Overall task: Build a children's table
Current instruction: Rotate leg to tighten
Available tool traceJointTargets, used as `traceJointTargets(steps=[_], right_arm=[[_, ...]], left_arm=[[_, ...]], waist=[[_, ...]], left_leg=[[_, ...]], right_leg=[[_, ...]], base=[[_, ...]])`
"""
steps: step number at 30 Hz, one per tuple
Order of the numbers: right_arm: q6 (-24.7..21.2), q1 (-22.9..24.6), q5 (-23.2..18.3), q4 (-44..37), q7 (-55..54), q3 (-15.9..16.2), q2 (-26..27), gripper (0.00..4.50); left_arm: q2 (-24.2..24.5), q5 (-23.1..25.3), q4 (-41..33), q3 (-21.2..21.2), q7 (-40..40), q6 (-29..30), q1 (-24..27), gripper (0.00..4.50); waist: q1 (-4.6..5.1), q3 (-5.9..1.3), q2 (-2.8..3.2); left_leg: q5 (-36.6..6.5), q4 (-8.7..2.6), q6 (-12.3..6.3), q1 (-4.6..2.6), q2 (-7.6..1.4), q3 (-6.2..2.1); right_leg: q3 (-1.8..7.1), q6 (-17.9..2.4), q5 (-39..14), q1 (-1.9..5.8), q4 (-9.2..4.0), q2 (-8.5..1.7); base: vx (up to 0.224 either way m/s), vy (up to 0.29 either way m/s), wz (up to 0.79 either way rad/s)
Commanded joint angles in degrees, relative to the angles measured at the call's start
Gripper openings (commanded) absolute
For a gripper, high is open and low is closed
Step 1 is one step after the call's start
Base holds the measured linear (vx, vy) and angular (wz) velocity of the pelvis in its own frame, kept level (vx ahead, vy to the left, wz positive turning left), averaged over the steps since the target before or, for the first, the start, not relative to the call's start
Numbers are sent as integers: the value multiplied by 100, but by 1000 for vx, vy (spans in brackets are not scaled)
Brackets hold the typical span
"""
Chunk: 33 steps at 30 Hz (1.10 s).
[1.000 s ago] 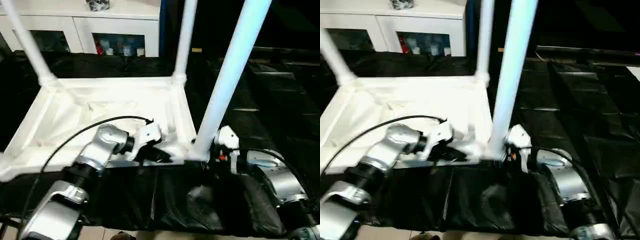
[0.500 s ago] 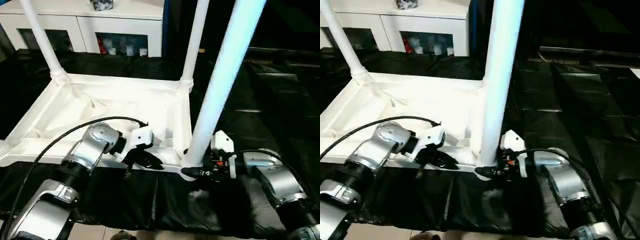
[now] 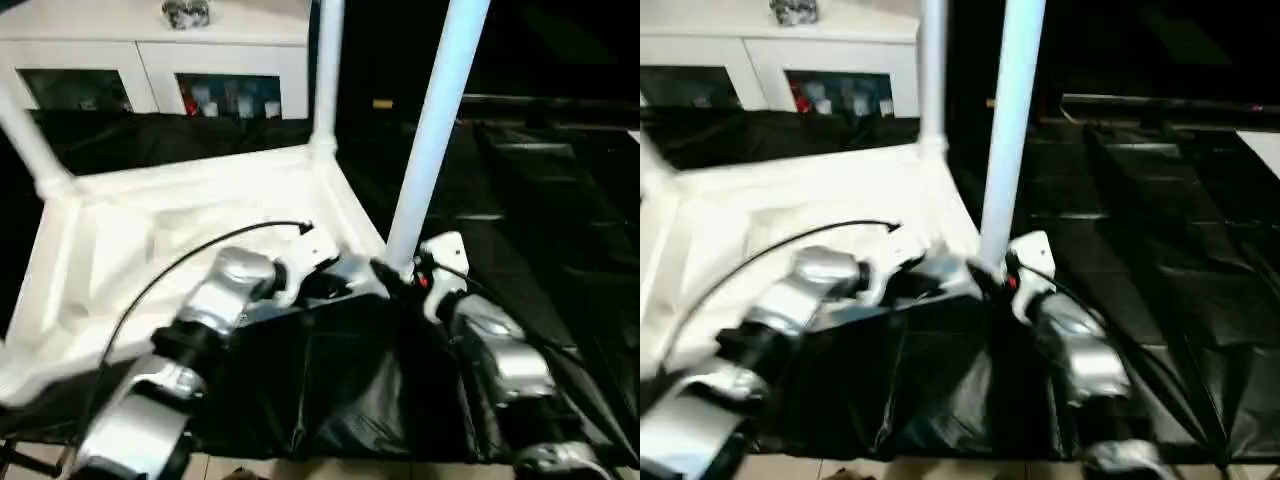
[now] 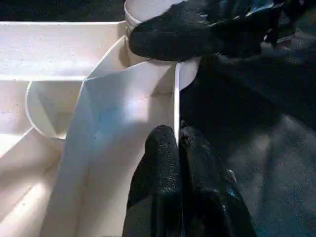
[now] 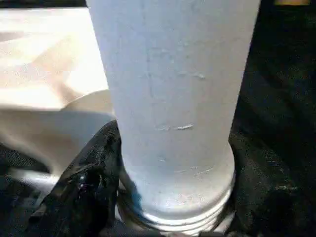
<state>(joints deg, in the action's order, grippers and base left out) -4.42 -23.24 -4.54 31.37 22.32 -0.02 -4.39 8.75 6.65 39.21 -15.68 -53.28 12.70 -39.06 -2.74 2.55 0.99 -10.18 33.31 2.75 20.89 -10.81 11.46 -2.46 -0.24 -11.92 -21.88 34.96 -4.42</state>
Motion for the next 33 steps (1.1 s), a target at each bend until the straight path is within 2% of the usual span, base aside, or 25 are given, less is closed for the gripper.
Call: traceJointTargets(steps=[1, 2, 3, 6, 7, 8, 9, 11, 12, 15, 16, 18, 19, 20, 22, 24, 25, 26, 29, 30, 33], right_arm=[[-93, -105, 132, 314, 21, 607, 551, 268], [-51, -130, 127, 337, -11, 590, 573, 268], [34, -170, 93, 378, -8, 540, 597, 324], [98, -220, 39, 410, 145, 458, 536, 340], [130, -196, 10, 349, 377, 474, 405, 347], [184, -163, 23, 275, 539, 515, 290, 360], [261, -109, 31, 160, 783, 561, 110, 373], [384, -21, -5, -10, 1256, 606, -157, 373], [407, 26, -50, -109, 1476, 617, -282, 373], [404, 116, -155, -311, 2077, 680, -665, 373], [429, 135, -171, -350, 2220, 705, -754, 373], [389, 249, -272, -556, 3041, 842, -1235, 373], [329, 279, -310, -612, 3225, 869, -1330, 373], [262, 320, -349, -684, 3475, 910, -1465, 373], [187, 366, -376, -762, 3792, 959, -1640, 373], [77, 415, -411, -832, 4260, 1029, -1909, 373], [77, 415, -411, -832, 4260, 1029, -1909, 359], [63, 428, -390, -846, 4455, 1093, -2037, 359], [50, 408, -380, -843, 4590, 1170, -2146, 340], [32, 400, -384, -845, 4625, 1202, -2176, 319], [88, 385, -333, -821, 4654, 1263, -2210, 308]], left_arm=[[-550, -62, 18, -354, -7, -23, -90, 0], [-549, -55, 8, -344, -11, -12, -88, 0], [-535, -51, -12, -328, -28, -5, -87, 0], [-448, -83, -94, -295, -170, -43, -63, 0], [-346, -124, -190, -288, -336, -125, -9, 0], [-277, -173, -258, -292, -484, -205, 35, 0], [-160, -233, -365, -313, -719, -273, 100, 0], [24, -264, -456, -369, -984, -442, 168, 0], [97, -285, -480, -375, -1083, -500, 189, 0], [270, -317, -472, -386, -1332, -679, 208, 0], [305, -328, -467, -386, -1400, -711, 209, 0], [502, -351, -424, -378, -1736, -800, 171, 0], [546, -354, -424, -383, -1820, -798, 165, 0], [609, -358, -421, -390, -1943, -807, 154, 0], [696, -368, -423, -399, -2112, -846, 143, 0], [844, -392, -416, -430, -2361, -935, 108, 0], [844, -392, -416, -430, -2361, -935, 108, 0], [953, -374, -407, -491, -2519, -1013, 94, 0], [1052, -337, -349, -544, -2657, -1124, 58, 0], [1075, -333, -323, -549, -2699, -1156, 43, 0], [1098, -330, -286, -550, -2747, -1190, 16, 0]], waist=[[3, -260, -13], [8, -257, -11], [21, -265, -12], [37, -274, 3], [43, -281, -46], [28, -286, -27], [17, -292, -41], [7, -322, -31], [-20, -362, -32], [-44, -383, -54], [-63, -388, -49], [-125, -383, -54], [-125, -383, -54], [-143, -359, -53], [-177, -332, -54], [-196, -318, -66], [-212, -314, -70], [-229, -310, -65], [-228, -317, -76], [-231, -323, -75], [-235, -341, -67]], left_leg=[[-1819, -455, 106, -73, -226, -179], [-1850, -453, 88, -76, -223, -178], [-1882, -451, 64, -83, -230, -178], [-1830, -455, 21, -71, -238, -176], [-1795, -453, -16, -68, -243, -168], [-1738, -448, -38, -63, -244, -172], [-1602, -441, -104, -43, -248, -170], [-1281, -406, -220, -28, -257, -150], [-911, -350, -403, -27, -251, -132], [-516, -298, -691, 2, -230, -115], [-489, -284, -755, 7, -229, -109], [-514, -270, -806, 16, -256, -103], [-514, -270, -806, 16, -256, -103], [-651, -277, -797, 16, -267, -89], [-978, -311, -632, -8, -292, -99], [-1154, -331, -506, -27, -304, -100], [-1204, -340, -443, -32, -306, -100], [-1248, -338, -397, -54, -307, -95], [-1155, -345, -365, -27, -301, -106], [-1126, -342, -367, -30, -301, -107], [-959, -321, -414, -13, -289, -105]], right_leg=[[225, -1115, -1769, 139, -552, -403], [228, -1089, -1821, 133, -560, -399], [232, -1059, -1878, 127, -571, -407], [234, -1086, -1706, 128, -557, -393], [234, -1110, -1604, 134, -552, -386], [236, -1129, -1524, 141, -534, -395], [234, -1166, -1348, 164, -515, -402], [242, -1297, -758, 182, -453, -396], [232, -1431, 20, 209, -369, -375], [218, -1573, 713, 238, -300, -372], [214, -1612, 776, 240, -291, -373], [200, -1610, 682, 234, -285, -360], [200, -1610, 682, 234, -285, -360], [192, -1603, 464, 213, -299, -354], [190, -1549, -203, 184, -353, -370], [203, -1471, -630, 170, -393, -382], [210, -1423, -780, 162, -405, -381], [219, -1418, -844, 136, -417, -386], [216, -1406, -756, 154, -398, -390], [216, -1411, -709, 154, -393, -393], [209, -1457, -428, 167, -363, -393]], base=[[0, 0, 0], [0, 0, 0], [0, 0, 0], [0, 0, 0], [0, 0, 0], [0, 0, 0], [0, 0, 0], [0, 0, 0], [0, 0, 0], [0, 0, 0], [0, 0, 0], [0, 0, 0], [0, 0, 0], [0, 0, 0], [0, 0, 0], [0, 0, 0], [0, 0, 0], [0, 0, 0], [0, 0, 0], [0, 0, 0], [0, 0, 0]])
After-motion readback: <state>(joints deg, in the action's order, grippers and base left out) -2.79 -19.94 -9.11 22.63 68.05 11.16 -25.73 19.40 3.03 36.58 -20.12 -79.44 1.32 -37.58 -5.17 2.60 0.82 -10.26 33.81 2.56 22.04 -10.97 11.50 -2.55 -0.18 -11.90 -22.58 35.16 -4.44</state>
